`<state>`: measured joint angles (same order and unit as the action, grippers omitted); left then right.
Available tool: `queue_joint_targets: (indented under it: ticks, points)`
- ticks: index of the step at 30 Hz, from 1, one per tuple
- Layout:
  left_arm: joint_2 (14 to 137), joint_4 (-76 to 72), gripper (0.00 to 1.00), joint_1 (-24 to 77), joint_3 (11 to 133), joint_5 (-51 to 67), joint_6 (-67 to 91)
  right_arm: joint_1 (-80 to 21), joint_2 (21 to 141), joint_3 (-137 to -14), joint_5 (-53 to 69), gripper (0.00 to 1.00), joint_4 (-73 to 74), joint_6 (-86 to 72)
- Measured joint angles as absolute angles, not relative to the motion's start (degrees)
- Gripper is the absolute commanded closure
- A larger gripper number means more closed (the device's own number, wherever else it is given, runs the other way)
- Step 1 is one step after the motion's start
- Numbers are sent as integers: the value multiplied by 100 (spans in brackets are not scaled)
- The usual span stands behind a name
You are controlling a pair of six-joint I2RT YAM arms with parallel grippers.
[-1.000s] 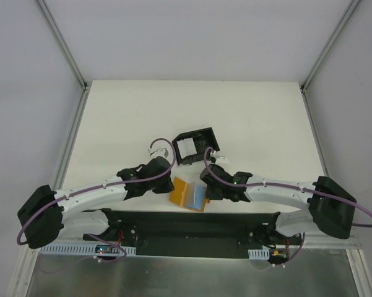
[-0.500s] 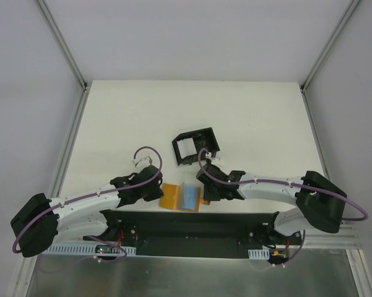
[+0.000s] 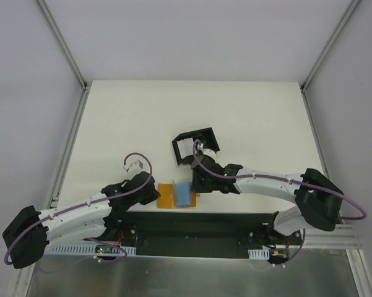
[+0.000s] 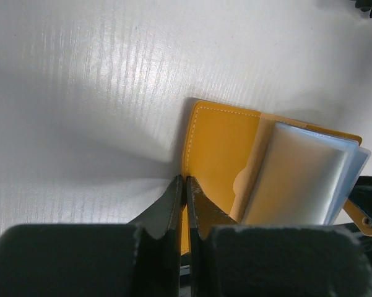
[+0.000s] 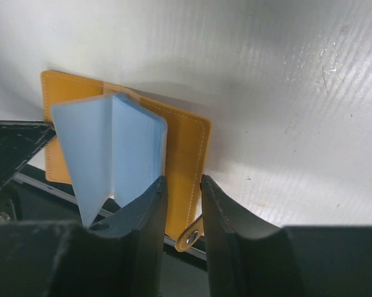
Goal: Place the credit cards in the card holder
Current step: Turn over the card slot in the card holder.
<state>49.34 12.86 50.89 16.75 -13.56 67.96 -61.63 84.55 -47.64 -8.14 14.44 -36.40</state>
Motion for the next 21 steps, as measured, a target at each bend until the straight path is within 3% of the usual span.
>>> queue_joint_targets:
  ticks: [14, 21]
  points:
    - [4987, 1273, 100, 5089, 1673, -1406, 6823, -6184, 8128, -4757, -847, 65, 945, -3649]
    - [4984, 1273, 100, 5089, 1675, -1404, 6823, -6184, 8523, -4755, -528, 63, 733, -3776]
